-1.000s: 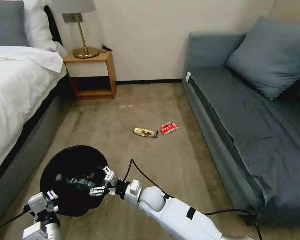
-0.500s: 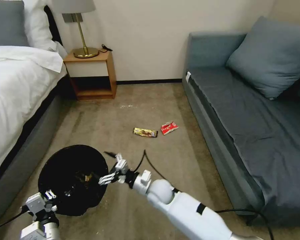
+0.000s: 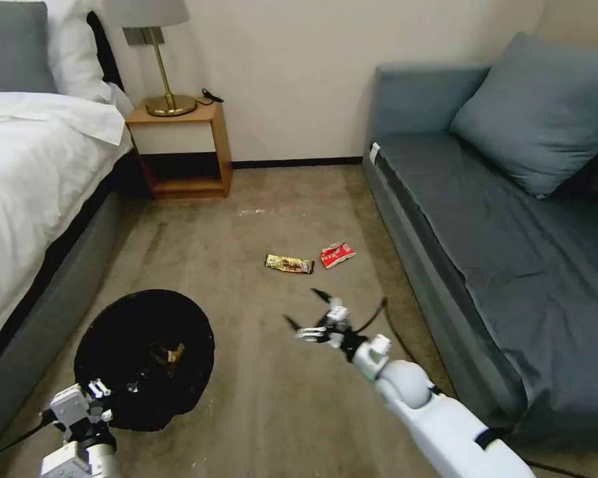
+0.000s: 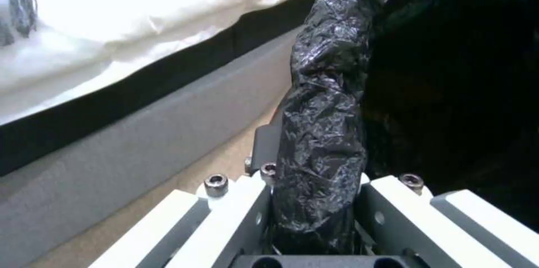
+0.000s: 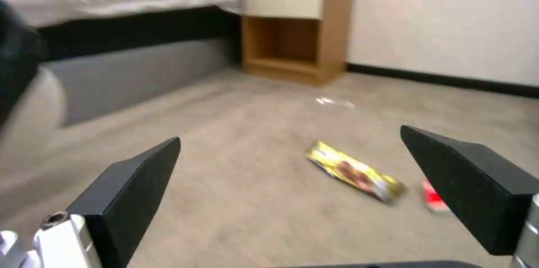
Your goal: Pick up the trash bin, then pick up the garbage on the floor and place it into the trash bin.
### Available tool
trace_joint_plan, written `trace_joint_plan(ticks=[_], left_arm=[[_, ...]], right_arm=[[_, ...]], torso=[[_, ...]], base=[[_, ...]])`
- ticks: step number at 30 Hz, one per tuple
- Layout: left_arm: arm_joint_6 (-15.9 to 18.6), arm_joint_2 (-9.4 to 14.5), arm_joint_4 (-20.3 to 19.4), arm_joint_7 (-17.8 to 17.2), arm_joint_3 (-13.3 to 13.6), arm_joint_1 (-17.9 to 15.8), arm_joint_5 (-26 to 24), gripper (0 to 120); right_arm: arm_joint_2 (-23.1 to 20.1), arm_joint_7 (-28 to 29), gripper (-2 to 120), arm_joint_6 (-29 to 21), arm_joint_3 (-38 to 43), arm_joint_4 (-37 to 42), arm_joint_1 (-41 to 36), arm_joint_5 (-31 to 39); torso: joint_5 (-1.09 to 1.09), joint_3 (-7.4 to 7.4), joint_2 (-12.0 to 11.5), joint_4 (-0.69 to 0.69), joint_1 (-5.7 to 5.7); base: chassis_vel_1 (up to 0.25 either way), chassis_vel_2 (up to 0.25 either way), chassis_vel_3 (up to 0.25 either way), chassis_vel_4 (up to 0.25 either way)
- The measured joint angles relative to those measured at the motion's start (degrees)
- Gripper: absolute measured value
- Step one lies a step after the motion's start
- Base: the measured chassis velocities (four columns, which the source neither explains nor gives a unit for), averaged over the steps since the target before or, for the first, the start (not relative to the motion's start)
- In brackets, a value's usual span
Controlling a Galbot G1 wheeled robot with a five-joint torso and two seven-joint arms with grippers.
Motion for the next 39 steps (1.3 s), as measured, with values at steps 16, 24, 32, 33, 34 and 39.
trace_joint_plan(ticks=[16,24,32,33,34,39], left_arm=[[-1.6,0.0,0.7,-1.2,-0.1,0.9,0.5,3],[-2.3,0.0,1.1,-1.2,-0.2,1.1,0.6,3],[-2.5,0.0,1.6,-1.2,-0.2,1.0,0.7,3],[-2.5,0.0,1.7,-1.2,-0.2,0.9,0.8,3],[-2.5,0.0,1.7,-1.2,-0.2,0.9,0.8,3],[-2.4,0.0,1.8,-1.2,-0.2,0.7,0.8,3]], right_arm=[[1.5,4.5,100,0.5,0.8,-0.4,-3.1,-3.2],[1.5,4.9,100,0.5,0.5,0.2,-3.1,-4.0],[1.5,4.9,100,1.2,0.4,-0.8,-2.5,-4.7],[1.5,4.8,100,1.4,0.3,-1.1,-2.4,-4.8],[1.6,4.8,100,1.5,0.2,-1.3,-2.3,-4.9],[1.8,4.5,100,2.0,0.0,-2.3,-1.8,-5.1]], torso=[[-0.01,0.00,0.0,0.01,0.00],[-0.01,0.00,0.0,0.01,0.00],[-0.01,0.00,0.0,0.01,0.00],[-0.01,0.00,0.0,0.01,0.00],[-0.01,0.00,0.0,0.01,0.00],[0.00,0.00,0.0,0.01,0.00]], base=[[0.000,0.000,0.000,0.000],[-0.039,0.033,0.031,-0.027],[-0.104,0.092,0.087,-0.093],[-0.110,0.100,0.100,-0.092],[-0.104,0.100,0.092,-0.085],[-0.089,0.090,0.094,-0.090]])
